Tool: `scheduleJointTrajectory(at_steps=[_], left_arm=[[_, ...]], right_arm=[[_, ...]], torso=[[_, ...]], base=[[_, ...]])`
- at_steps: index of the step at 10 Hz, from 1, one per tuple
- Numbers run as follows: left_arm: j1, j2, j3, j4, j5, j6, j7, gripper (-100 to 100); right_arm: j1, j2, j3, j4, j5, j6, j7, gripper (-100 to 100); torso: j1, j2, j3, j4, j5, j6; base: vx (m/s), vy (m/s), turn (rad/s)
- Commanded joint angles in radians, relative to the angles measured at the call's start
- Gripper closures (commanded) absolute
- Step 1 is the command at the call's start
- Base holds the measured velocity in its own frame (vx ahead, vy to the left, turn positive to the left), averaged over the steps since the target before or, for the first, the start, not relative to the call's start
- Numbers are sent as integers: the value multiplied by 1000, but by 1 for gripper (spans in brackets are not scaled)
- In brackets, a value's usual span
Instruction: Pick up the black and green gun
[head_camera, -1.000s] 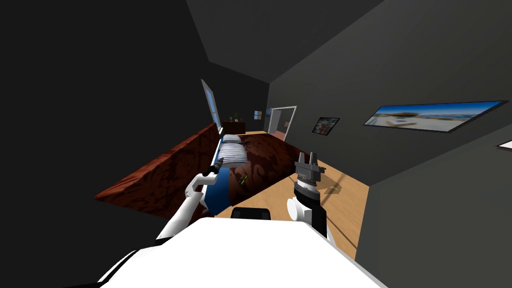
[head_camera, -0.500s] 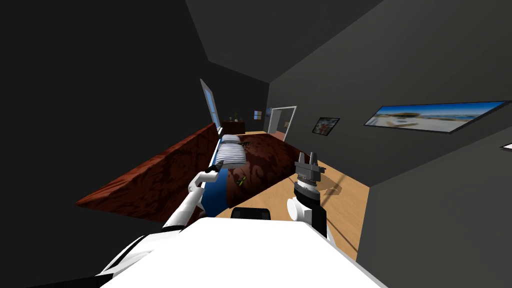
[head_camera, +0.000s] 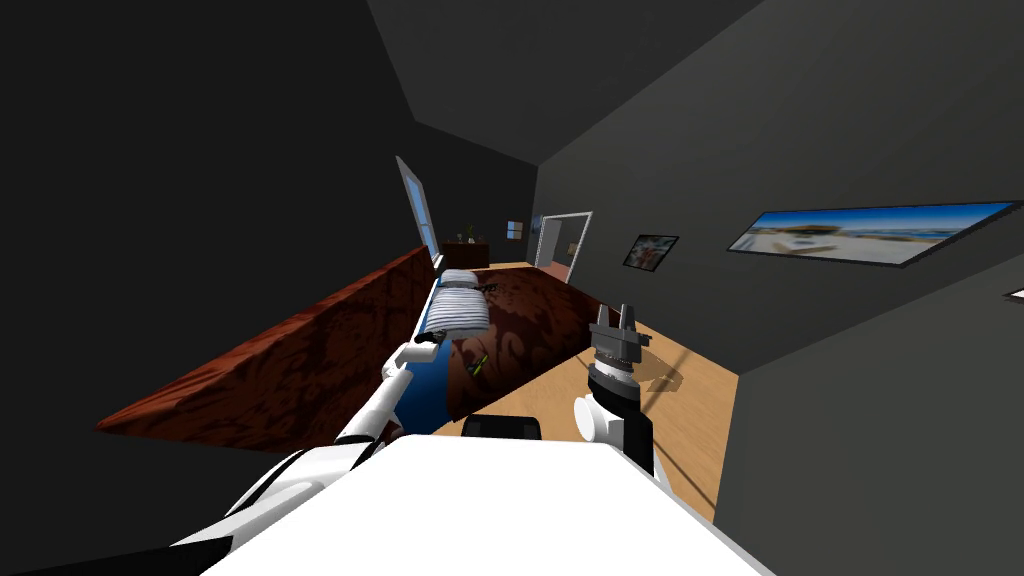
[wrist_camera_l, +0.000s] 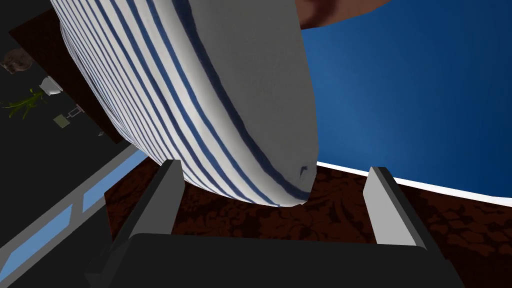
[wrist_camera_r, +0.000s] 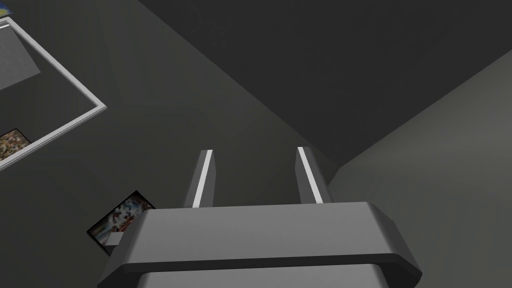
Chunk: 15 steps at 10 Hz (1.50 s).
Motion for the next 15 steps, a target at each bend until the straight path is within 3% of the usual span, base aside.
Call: scheduleJointTrajectory(at_steps=[1, 7, 15], left_arm=[[-35, 8, -6, 50, 23, 50, -1, -100], [-118, 22, -27, 224, 77, 163, 0, -100], [-205, 31, -59, 454, 147, 274, 5, -100]], right_arm=[[0, 0, 0, 0, 0, 0, 0, 0], [0, 0, 0, 0, 0, 0, 0, 0], [0, 0, 0, 0, 0, 0, 0, 0]], torso=[[0, 0, 0, 0, 0, 0], [0, 0, 0, 0, 0, 0], [0, 0, 0, 0, 0, 0]], base=[[49, -58, -15], [39, -50, -12], [38, -50, -18]])
